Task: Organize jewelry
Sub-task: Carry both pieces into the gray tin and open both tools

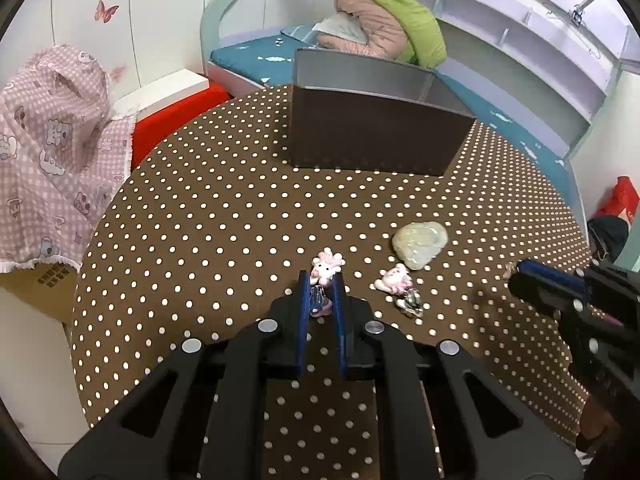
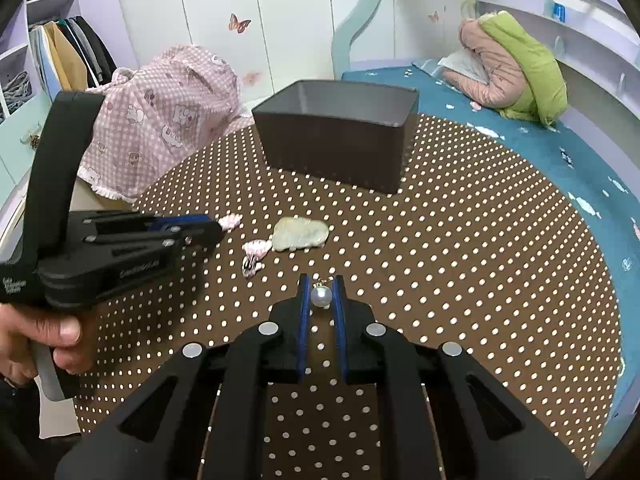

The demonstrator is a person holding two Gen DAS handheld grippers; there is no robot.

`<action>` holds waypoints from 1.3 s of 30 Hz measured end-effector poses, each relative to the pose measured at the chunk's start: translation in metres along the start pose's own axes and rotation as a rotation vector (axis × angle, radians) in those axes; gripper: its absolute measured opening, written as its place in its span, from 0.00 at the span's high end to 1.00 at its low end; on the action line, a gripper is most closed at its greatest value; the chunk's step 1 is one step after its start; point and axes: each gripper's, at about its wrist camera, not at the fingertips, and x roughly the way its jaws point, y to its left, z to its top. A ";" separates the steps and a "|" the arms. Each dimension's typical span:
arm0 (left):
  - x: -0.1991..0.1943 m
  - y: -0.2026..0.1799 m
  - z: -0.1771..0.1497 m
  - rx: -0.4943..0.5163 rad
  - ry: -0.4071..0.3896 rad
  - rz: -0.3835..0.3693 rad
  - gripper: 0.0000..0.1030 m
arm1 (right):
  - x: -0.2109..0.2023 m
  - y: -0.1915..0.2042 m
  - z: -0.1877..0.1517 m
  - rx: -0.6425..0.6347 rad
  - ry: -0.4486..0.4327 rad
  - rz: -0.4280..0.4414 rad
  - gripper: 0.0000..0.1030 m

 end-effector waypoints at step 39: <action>-0.118 -0.025 0.167 0.097 -0.407 -0.035 0.89 | -0.038 -0.016 0.169 -0.115 -0.243 -0.016 0.90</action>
